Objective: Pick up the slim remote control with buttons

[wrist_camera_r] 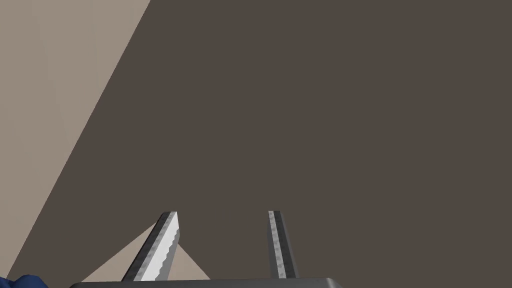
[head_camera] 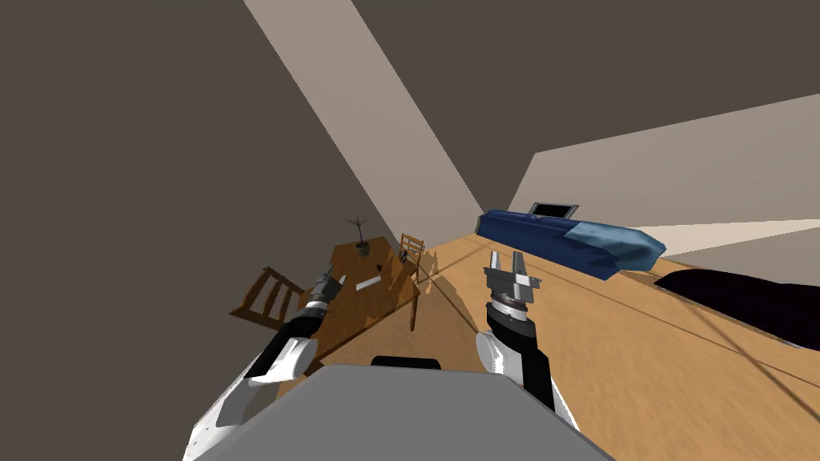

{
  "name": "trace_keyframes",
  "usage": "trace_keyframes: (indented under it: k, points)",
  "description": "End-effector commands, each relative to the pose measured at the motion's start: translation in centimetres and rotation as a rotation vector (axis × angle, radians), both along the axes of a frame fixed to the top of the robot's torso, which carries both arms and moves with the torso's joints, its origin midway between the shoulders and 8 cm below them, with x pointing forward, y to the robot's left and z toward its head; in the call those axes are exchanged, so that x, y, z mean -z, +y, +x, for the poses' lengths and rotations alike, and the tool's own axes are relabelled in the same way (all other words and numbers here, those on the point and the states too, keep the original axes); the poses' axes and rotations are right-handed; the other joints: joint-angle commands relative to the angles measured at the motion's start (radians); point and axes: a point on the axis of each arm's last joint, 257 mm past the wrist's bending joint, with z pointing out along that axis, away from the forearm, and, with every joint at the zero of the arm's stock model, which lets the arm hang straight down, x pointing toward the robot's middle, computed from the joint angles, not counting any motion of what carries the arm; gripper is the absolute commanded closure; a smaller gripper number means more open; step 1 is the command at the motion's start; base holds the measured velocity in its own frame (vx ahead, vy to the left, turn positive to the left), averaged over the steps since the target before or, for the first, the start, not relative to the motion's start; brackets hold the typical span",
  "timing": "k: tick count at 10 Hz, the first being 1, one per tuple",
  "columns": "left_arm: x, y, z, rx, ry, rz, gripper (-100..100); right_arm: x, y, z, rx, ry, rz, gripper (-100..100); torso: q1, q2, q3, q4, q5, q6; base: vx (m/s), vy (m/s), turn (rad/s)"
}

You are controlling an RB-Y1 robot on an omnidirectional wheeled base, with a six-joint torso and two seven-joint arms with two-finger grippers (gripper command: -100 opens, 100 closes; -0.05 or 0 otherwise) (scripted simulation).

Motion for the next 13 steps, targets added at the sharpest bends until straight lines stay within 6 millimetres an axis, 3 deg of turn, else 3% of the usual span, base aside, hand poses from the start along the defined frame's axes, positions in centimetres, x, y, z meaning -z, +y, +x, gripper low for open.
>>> trace_keyframes:
  k: [1, 2, 7, 8, 9, 13]
  points:
    - [2.7, 2.3, 0.0, -0.02, 0.084, -0.02, -100, 0.0, 0.0, 0.0, 0.0, 0.0, 0.0, 0, 0.0, 0.0, 0.0, 0.0, 0.0, 0.0, 0.029, -0.027, -0.322]
    - [3.4, 2.5, -0.1, -0.026, 0.097, -0.022, -100, 0.0, 0.0, 0.0, 0.0, 0.0, 0.0, 0, 0.0, 0.0, 0.0, 0.0, 0.0, 0.001, 0.025, -0.014, -0.117]
    - [10.4, 8.7, -1.5, -0.098, 0.309, -0.096, -100, 0.0, 0.0, 0.0, 0.0, 0.0, 0.0, 0, 0.0, 0.0, 0.0, 0.0, 0.0, 0.0, 0.025, -0.023, -0.239]
    - [11.9, 9.3, -2.1, -0.112, 0.343, -0.101, -100, 0.0, 0.0, 0.0, 0.0, 0.0, 0.0, 0, 0.0, 0.0, 0.0, 0.0, 0.0, 0.001, 0.023, -0.012, -0.156]
    - [11.9, 9.3, -2.1, -0.112, 0.343, -0.101, -100, 0.0, 0.0, 0.0, 0.0, 0.0, 0.0, 0, 0.0, 0.001, 0.0, 0.0, 0.0, -0.001, 0.01, -0.004, 0.027]
    - [17.2, 13.5, -4.7, -0.178, 0.505, -0.173, -100, 0.0, 0.0, 0.0, 0.0, 0.0, 0.0, 0, -0.001, 0.001, 0.001, 0.0, 0.0, 0.0, 0.016, -0.021, -0.248]
